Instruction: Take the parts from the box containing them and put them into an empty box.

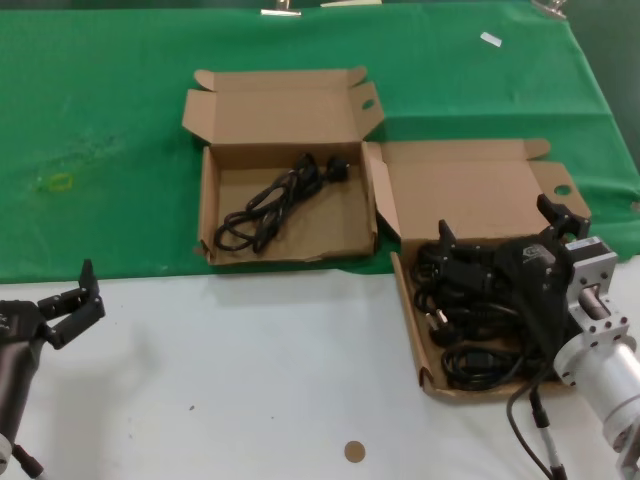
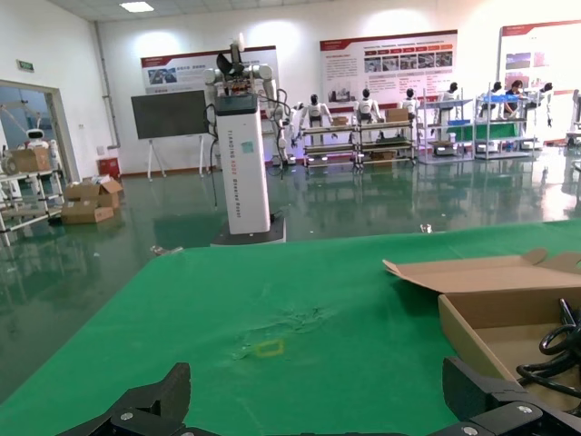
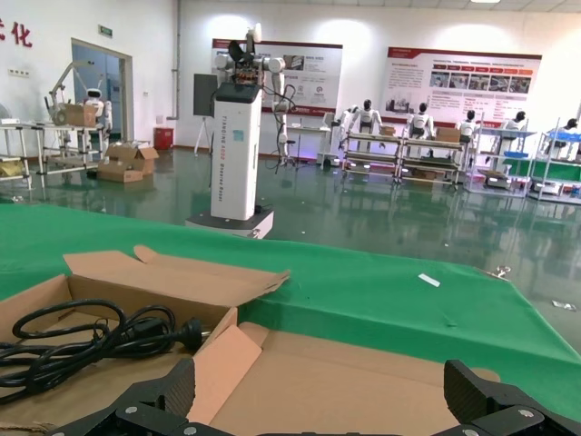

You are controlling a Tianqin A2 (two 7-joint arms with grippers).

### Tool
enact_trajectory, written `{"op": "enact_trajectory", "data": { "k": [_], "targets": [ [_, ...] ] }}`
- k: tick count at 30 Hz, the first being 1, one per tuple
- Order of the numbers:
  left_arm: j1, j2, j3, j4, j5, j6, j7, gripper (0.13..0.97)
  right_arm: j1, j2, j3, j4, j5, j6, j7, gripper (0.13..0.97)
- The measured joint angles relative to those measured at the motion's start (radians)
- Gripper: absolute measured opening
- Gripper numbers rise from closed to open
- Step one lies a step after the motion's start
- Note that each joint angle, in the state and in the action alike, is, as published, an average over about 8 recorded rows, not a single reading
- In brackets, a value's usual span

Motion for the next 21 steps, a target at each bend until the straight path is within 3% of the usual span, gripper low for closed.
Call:
{"op": "enact_trajectory", "data": {
  "k": [21],
  "targets": [
    [0.000, 0.000, 0.000, 0.000, 0.000, 0.000, 0.000, 0.966, 0.000, 0.000, 0.000, 0.000, 0.000, 0.000, 0.000, 0.966]
  ]
}}
